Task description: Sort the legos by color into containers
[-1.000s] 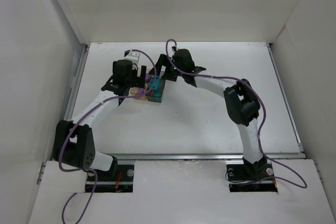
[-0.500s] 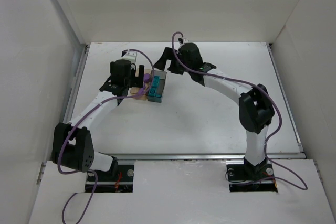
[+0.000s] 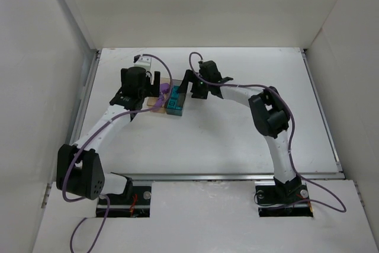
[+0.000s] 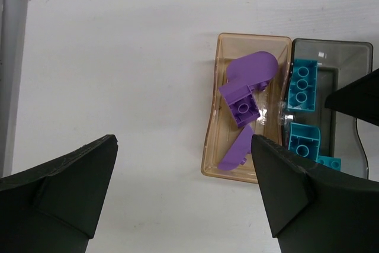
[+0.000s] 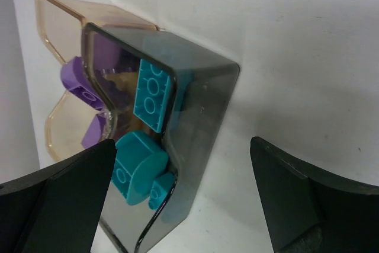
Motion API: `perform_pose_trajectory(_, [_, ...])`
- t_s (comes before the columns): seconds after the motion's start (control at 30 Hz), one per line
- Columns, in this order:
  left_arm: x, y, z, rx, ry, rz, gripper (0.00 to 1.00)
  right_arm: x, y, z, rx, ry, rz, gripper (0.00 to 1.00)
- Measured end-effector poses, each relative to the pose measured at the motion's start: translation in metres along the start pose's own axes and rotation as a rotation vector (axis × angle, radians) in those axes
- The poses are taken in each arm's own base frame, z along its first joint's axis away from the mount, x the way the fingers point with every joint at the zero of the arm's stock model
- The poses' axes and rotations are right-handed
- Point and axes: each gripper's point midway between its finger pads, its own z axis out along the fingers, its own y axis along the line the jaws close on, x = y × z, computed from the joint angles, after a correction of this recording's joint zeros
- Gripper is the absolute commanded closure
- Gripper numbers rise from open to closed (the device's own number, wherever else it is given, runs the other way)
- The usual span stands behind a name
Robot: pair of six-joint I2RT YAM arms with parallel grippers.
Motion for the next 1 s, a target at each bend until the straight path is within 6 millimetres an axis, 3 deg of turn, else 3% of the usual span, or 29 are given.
perform_pose_trajectory(0.1, [-0.005,0.004,-0.004,-0.010,-0.017,-0.006,0.06,0.000,0.002,0.010,-0.015,0.020,-0.015,0.00])
perform_pose_trajectory(0.27, [-0.005,0.006,-0.005,-0.014,-0.019,-0.010,0.06,-0.025,0.032,0.020,-0.114,-0.008,-0.071,0.00])
perform_pose_trajectory(0.37, [-0.005,0.008,-0.005,-0.018,-0.018,-0.012,0.06,-0.032,0.040,0.022,-0.146,-0.014,-0.086,0.00])
perform_pose_trajectory(0.5, [-0.004,0.009,-0.004,-0.020,-0.015,-0.012,0.06,-0.029,0.038,0.023,-0.152,-0.002,-0.081,0.00])
perform_pose_trajectory(0.63, [0.002,0.009,-0.004,-0.022,-0.004,-0.010,0.06,-0.024,0.023,0.020,-0.107,-0.006,-0.061,0.00])
perform_pose_trajectory(0.73, [0.003,0.009,-0.004,-0.022,-0.002,-0.009,0.06,-0.019,-0.001,-0.004,-0.006,-0.030,-0.038,0.00])
perform_pose_trajectory(0.83, [0.002,0.009,-0.005,-0.022,-0.002,-0.010,0.06,-0.037,-0.010,-0.049,0.074,-0.123,-0.053,0.00])
perform_pose_trajectory(0.9, [0.002,0.010,-0.005,-0.027,-0.004,-0.011,0.04,-0.062,-0.005,-0.096,0.088,-0.227,-0.074,0.00])
perform_pose_trajectory(1.0, [0.006,0.016,-0.008,-0.055,-0.010,-0.025,0.04,-0.116,0.002,-0.187,0.084,-0.446,-0.090,0.00])
